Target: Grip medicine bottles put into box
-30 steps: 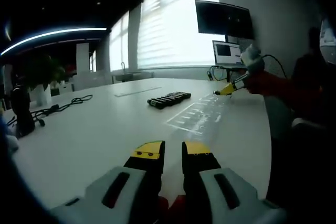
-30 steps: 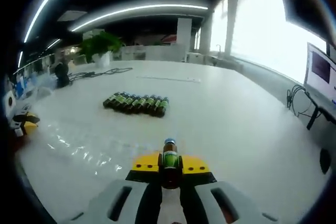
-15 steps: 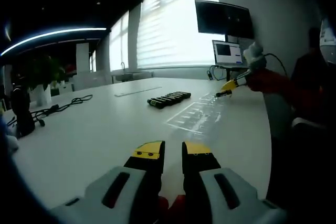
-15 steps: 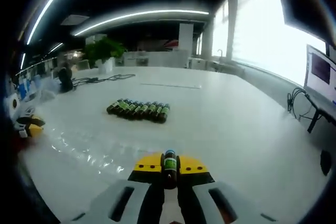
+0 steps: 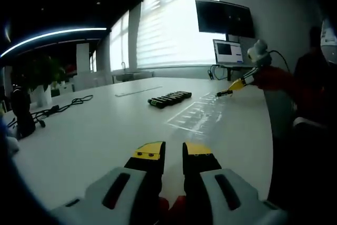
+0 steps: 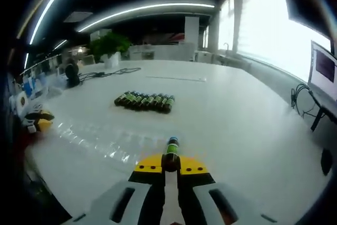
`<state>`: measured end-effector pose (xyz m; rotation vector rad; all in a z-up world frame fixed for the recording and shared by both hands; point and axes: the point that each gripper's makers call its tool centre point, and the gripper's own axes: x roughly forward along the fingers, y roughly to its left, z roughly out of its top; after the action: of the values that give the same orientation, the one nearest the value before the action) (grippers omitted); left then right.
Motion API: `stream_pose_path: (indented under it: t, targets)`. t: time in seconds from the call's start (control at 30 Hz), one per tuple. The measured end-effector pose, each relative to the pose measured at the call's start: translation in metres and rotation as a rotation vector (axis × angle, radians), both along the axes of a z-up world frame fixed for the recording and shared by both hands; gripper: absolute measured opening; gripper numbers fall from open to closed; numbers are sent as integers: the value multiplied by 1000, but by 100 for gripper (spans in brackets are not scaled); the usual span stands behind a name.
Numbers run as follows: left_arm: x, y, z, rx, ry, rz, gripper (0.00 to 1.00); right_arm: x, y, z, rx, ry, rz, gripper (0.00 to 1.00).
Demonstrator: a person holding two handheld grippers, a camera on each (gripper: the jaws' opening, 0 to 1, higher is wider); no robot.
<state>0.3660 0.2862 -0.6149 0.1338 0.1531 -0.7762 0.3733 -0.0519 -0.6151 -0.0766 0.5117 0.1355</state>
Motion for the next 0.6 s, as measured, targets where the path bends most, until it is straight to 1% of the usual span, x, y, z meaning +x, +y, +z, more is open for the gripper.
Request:
stream_pose_path:
  t: [0.13, 0.27, 0.33, 0.43, 0.6]
  targets:
    - [0, 0, 0, 2, 0, 0, 7, 1, 2, 0, 1, -9, 7, 5]
    - [0, 0, 0, 0, 0, -1, 7, -1, 2, -1, 3, -14, -2, 10]
    - [0, 0, 0, 1, 0, -1, 7, 0, 2, -5, -9, -12, -5, 10]
    - [0, 0, 0, 3, -1, -1, 7, 0, 3, -10, -22, 10, -2, 8]
    - [0, 0, 0, 1, 0, -1, 7, 0, 0, -8, -42, -7, -22, 7]
